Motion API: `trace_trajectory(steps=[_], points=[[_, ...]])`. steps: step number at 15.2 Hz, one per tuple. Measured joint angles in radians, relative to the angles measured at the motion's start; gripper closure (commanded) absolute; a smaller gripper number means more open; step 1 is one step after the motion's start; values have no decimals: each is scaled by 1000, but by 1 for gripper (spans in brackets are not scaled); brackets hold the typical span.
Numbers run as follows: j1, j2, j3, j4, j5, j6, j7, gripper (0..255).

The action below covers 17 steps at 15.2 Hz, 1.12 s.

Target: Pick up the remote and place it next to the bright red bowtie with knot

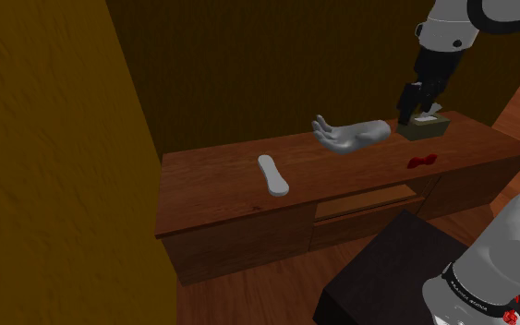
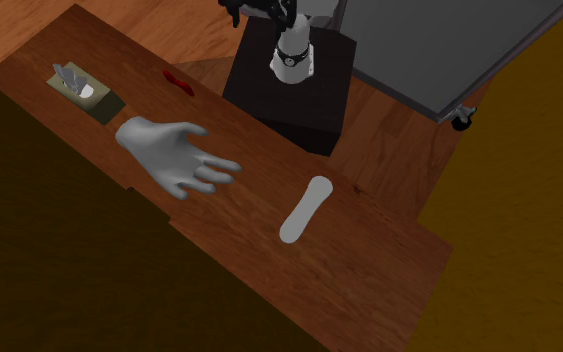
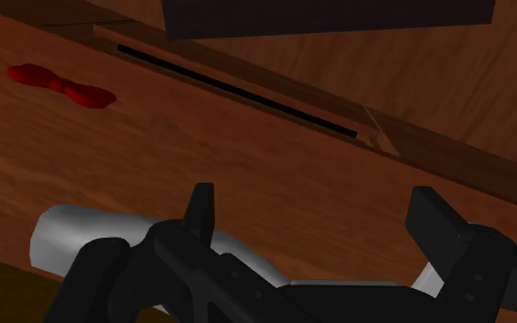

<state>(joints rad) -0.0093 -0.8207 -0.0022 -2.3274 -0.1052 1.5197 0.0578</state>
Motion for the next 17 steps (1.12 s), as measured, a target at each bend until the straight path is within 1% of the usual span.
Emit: trace_trajectory(steps=[2,7,12,17], points=[[1,10,6,-2,6,10,10,0],[11,111,53,-23,52,125,96,0],[18,257,99,-22,89,266,181,0],[23,428,143,33,111,381,266,0]])
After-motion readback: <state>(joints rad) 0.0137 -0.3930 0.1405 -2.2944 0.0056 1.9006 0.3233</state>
